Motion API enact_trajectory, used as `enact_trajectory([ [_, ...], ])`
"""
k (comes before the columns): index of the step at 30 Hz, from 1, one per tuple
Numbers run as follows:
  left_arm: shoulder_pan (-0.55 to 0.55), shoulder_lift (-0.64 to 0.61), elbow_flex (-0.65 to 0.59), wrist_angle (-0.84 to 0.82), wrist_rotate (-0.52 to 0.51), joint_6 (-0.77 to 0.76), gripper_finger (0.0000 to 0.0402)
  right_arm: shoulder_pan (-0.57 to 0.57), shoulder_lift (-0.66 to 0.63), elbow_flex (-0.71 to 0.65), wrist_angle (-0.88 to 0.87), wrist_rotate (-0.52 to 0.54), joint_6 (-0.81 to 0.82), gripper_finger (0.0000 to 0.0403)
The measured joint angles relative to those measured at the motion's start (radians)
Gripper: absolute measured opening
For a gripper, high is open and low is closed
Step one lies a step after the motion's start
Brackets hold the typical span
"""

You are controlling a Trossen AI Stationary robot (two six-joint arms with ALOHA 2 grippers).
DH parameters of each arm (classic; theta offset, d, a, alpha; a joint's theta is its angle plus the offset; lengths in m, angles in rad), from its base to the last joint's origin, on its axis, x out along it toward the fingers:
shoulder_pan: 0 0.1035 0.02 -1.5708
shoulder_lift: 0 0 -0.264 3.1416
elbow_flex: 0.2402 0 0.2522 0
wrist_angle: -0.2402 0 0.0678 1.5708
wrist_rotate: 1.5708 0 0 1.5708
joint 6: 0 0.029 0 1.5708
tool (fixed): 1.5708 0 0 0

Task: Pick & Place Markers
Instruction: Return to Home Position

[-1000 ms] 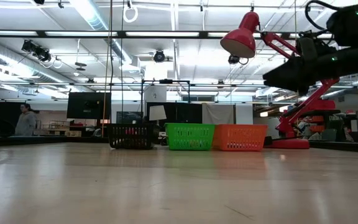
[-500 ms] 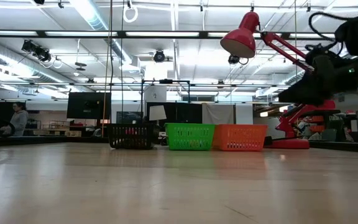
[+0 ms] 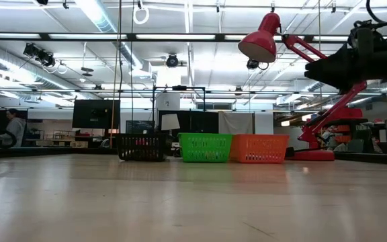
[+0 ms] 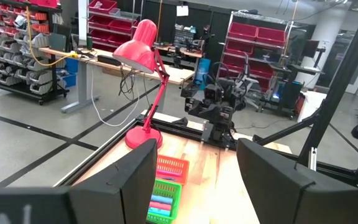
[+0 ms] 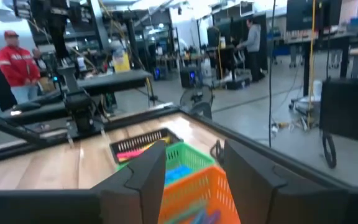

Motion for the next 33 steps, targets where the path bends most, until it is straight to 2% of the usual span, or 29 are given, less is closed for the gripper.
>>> enact_trajectory([
  [5,0.000,0.000,0.000,0.000,0.000,0.000,0.0229,0.000,0.001,0.001,-0.004,-0.004,-0.035,0.0162],
  [30,0.000,0.000,0.000,0.001,0.000,0.000,0.0229,0.000,0.002,0.001,-0.002,-0.003,0.013,0.0162],
  [33,0.000,-0.003,-0.001,0.028,-0.008,0.069,0.0229,0.000,0.002,0.001,-0.002,-0.003,0.013,0.0162],
])
